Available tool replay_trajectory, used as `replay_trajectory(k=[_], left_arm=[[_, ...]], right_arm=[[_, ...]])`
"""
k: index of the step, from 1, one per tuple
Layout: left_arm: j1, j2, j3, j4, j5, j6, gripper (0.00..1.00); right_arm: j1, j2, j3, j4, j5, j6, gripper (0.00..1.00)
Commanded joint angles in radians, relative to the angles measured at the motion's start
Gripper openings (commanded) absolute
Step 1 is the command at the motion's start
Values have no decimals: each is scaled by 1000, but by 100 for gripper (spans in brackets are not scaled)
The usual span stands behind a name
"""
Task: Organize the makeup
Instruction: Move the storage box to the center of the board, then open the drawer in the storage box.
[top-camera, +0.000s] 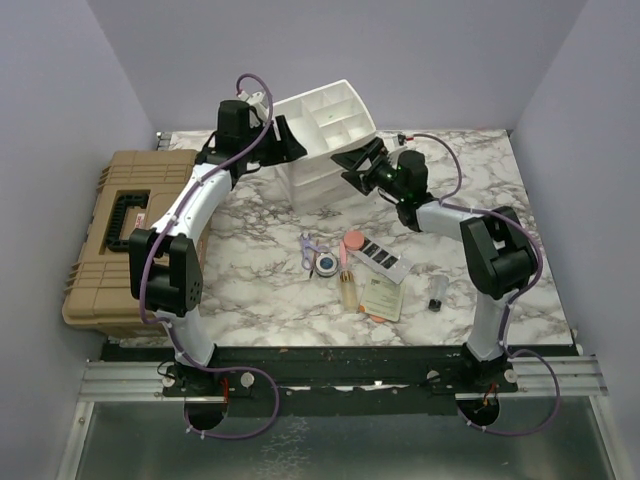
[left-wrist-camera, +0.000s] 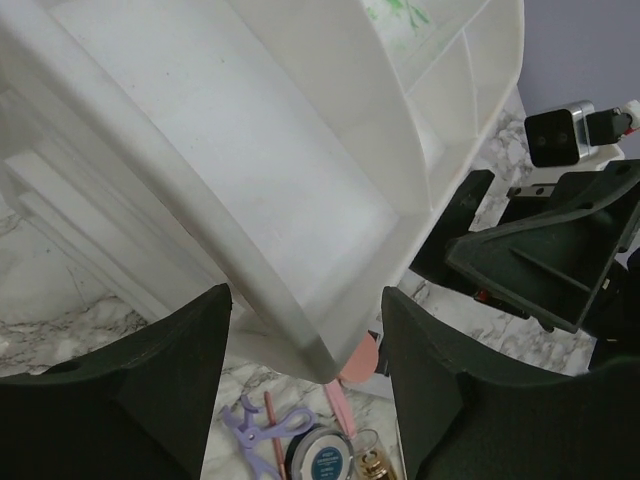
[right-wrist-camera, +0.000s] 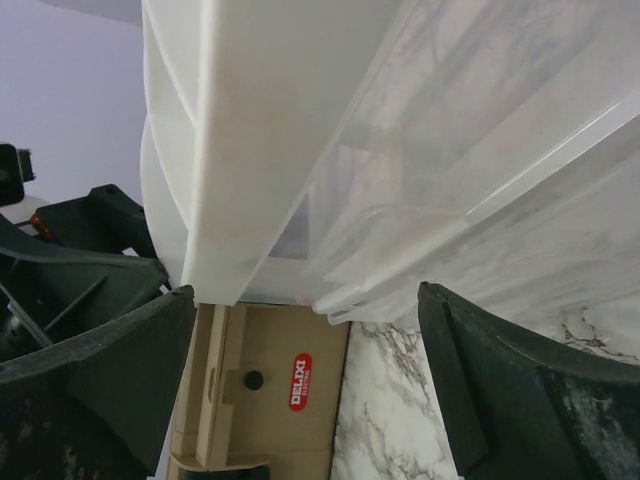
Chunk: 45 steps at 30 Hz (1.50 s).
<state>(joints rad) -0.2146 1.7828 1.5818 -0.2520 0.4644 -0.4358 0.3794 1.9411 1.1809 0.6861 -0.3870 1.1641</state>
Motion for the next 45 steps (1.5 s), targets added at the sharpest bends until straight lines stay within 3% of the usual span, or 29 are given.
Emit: replay_trajectory(k=[1, 5, 9, 12, 19, 23, 32, 37, 40, 45], left_arm=[[-40, 7, 8, 12, 26, -35, 63], [-63, -24, -18, 17, -22, -46, 62], [-69, -34, -17, 24, -27, -52, 62], [-69, -45, -28, 25, -48, -52, 61], [-68, -100, -49, 24, -212, -36, 74], [-68, -78, -23, 39, -252, -66, 75], [-69, -35, -19, 111, -207, -133, 69], [-68, -26, -27, 111, -204, -130, 60], [-68, -25, -30, 112, -203, -129, 59], [-68, -22, -29, 112, -200, -123, 52]], right_arm=[[16, -9, -39, 182, 67, 31, 99], [15, -14, -115, 281, 115, 43, 99], [15, 27, -78, 307, 80, 53, 99], [13, 48, -107, 427, 87, 102, 95], [11, 78, -84, 451, 74, 108, 89], [10, 94, -102, 515, 100, 142, 81], [7, 108, -131, 626, 101, 175, 71], [7, 128, -142, 684, 103, 200, 66], [9, 107, -160, 630, 115, 186, 79], [6, 103, -203, 597, 154, 207, 84]])
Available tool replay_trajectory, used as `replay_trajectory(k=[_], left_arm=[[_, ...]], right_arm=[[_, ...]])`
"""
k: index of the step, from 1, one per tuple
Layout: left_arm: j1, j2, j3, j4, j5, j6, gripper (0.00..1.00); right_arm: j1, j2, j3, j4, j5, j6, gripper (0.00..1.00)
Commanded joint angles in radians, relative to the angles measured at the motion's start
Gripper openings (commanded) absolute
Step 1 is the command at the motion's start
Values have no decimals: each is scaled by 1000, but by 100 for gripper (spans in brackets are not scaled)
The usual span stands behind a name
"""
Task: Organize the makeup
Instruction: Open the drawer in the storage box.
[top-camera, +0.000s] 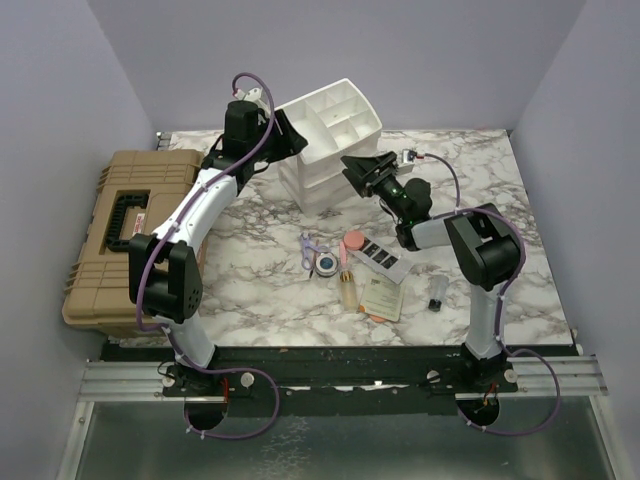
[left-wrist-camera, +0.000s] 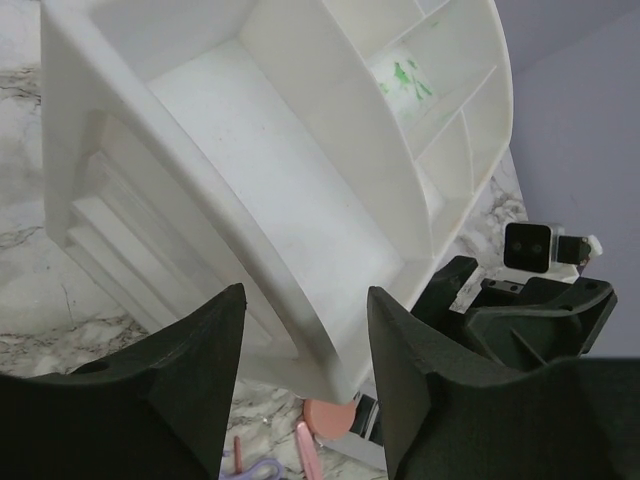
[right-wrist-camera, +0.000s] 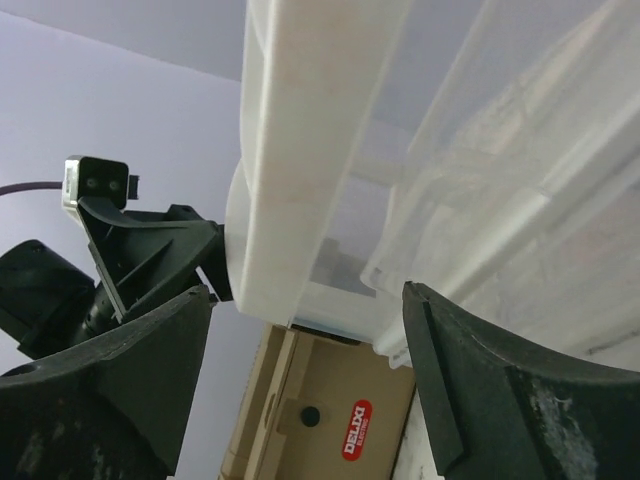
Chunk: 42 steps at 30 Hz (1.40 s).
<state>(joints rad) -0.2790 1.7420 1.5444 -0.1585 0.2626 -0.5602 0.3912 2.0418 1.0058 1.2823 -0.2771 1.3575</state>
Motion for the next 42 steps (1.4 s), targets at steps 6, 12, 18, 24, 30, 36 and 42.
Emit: replay_trajectory(k=[6, 12, 18, 24, 30, 36, 42], left_arm=[[-3, 30, 6, 17, 39, 5, 46], [-3, 28, 6, 16, 55, -4, 44], [-3, 30, 5, 15, 74, -7, 39], [-4, 31, 7, 13, 81, -6, 36], [-3, 24, 2, 9, 79, 0, 30], [-3, 22, 1, 8, 70, -4, 23], [-3, 23, 3, 6, 20, -30, 17]], right_arm=[[-11, 33, 28, -17, 13, 9, 88], [-15, 50, 72, -69, 47, -27, 93], [-15, 111, 135, -25, 25, -6, 92], [-16, 124, 133, 52, 20, 0, 88], [-15, 120, 117, 120, -16, 20, 71], [-16, 103, 83, 156, -12, 32, 61], [-16, 87, 54, 173, -17, 48, 57]])
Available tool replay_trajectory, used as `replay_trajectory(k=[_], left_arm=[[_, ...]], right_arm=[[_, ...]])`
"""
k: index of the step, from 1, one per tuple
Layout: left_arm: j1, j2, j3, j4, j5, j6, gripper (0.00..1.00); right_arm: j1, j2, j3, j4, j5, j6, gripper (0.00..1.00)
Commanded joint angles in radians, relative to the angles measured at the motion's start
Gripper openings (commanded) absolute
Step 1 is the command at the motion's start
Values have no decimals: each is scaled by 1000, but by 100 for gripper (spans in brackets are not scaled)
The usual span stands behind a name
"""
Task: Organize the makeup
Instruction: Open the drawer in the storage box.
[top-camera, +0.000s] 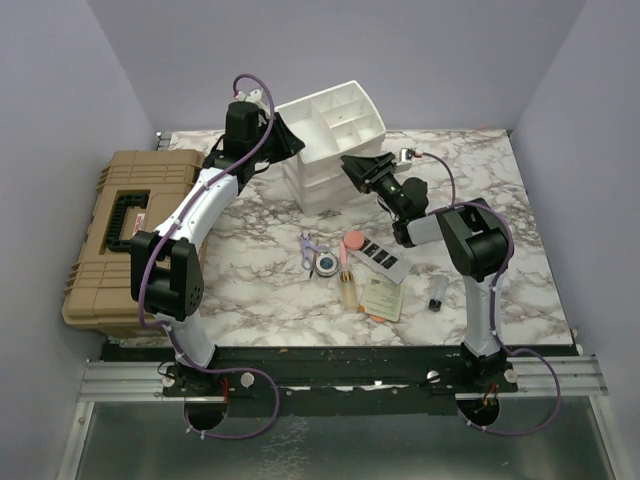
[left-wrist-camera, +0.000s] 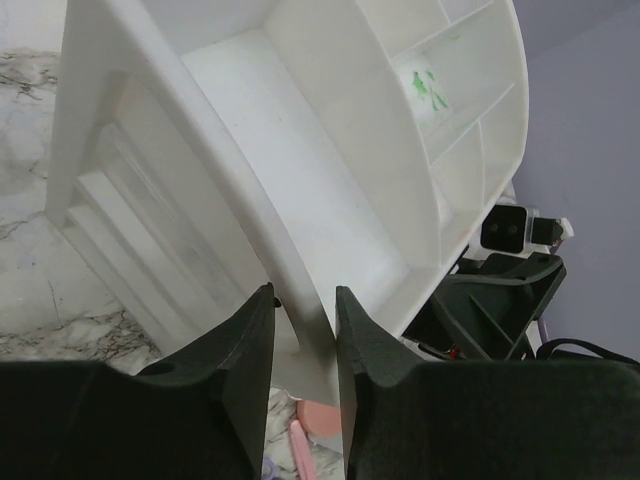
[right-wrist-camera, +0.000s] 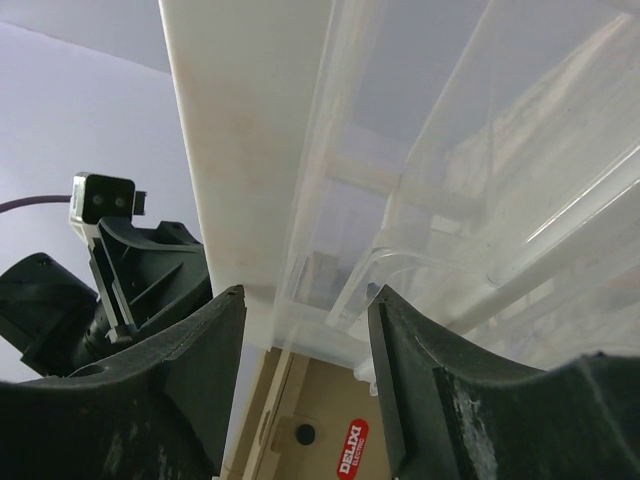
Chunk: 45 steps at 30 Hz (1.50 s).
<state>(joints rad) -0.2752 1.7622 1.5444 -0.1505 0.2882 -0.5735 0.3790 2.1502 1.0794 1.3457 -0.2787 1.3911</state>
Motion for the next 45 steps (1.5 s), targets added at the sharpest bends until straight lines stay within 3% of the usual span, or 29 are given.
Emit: replay_trajectory(k=[1, 8, 14, 17, 20, 36, 43, 45], left_arm=[[-7, 7, 5, -3, -17, -23, 15], [-10, 38, 21, 3, -92, -91, 0], [-16, 57, 29, 29, -108, -134, 0], [-16, 51, 24, 29, -119, -132, 0], [-17, 56, 29, 30, -124, -135, 0], [-16, 72, 39, 51, -142, -159, 0], [-16, 65, 26, 56, -131, -159, 0], [-17, 55, 15, 57, -137, -153, 0]], right_arm=[[-3, -28, -30, 110, -14, 15, 56], [-3, -48, -78, 134, -39, 24, 49], [-3, -63, -106, 153, -40, 17, 47], [-1, -66, -102, 180, -51, 36, 37], [0, -82, -108, 173, -86, 33, 42], [0, -169, -311, 237, -54, -15, 41], [0, -203, -350, 218, -54, -28, 42], [0, -219, -366, 204, -50, -33, 47]])
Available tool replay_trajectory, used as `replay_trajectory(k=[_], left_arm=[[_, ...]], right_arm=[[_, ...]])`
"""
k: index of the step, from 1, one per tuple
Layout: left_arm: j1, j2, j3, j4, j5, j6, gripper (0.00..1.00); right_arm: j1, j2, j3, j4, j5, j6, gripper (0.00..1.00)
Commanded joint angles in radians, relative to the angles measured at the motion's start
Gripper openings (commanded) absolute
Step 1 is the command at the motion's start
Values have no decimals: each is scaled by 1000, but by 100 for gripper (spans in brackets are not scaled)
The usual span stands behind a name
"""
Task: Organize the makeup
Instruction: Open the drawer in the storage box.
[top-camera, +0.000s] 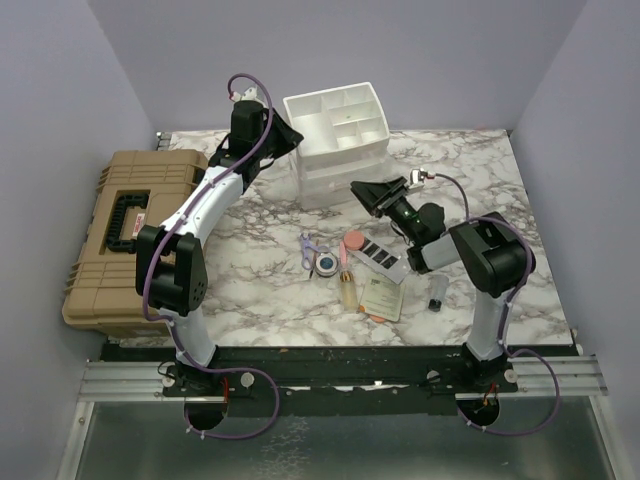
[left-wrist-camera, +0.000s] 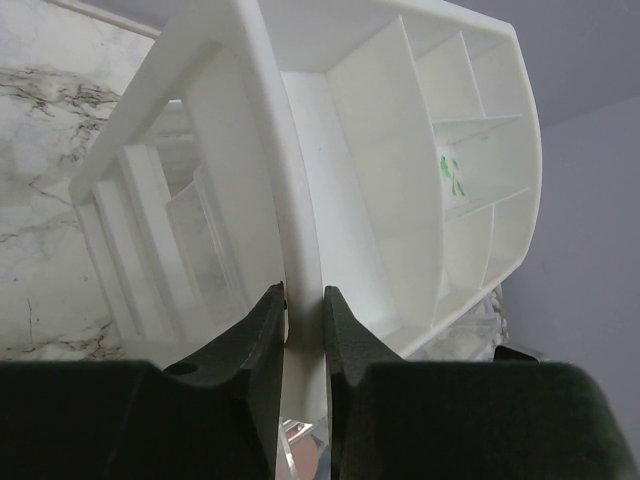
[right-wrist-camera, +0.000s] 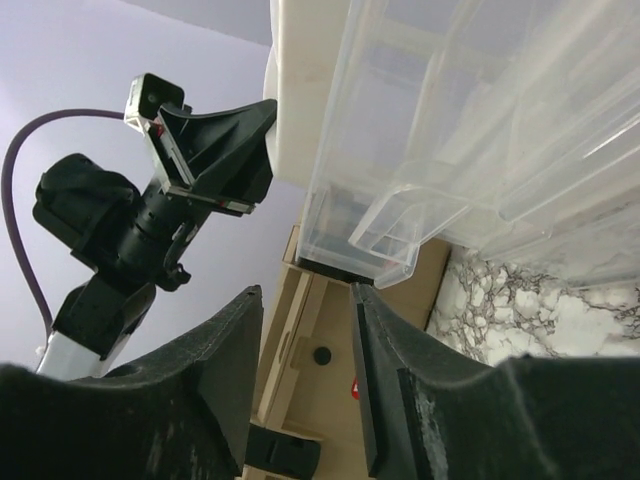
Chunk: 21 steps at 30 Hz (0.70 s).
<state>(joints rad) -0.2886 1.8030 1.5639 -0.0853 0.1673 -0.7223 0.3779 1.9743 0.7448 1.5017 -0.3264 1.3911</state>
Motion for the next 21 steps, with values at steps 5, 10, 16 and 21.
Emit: replay_trajectory(k=[5, 10, 16, 21], left_arm=[[-3, -15, -30, -11, -25, 22, 0], [-3, -24, -37, -10, -26, 40, 0], [-3, -25, -33, -10, -15, 50, 0], [-2, -29, -35, -10, -8, 53, 0]], right_arm=[[2, -155, -62, -83, -39, -100, 63], [2, -444, 4, -723, 41, -391, 69], [-2, -543, 364, -1621, 427, -669, 76], [-2, -397, 691, -1994, 572, -814, 87]])
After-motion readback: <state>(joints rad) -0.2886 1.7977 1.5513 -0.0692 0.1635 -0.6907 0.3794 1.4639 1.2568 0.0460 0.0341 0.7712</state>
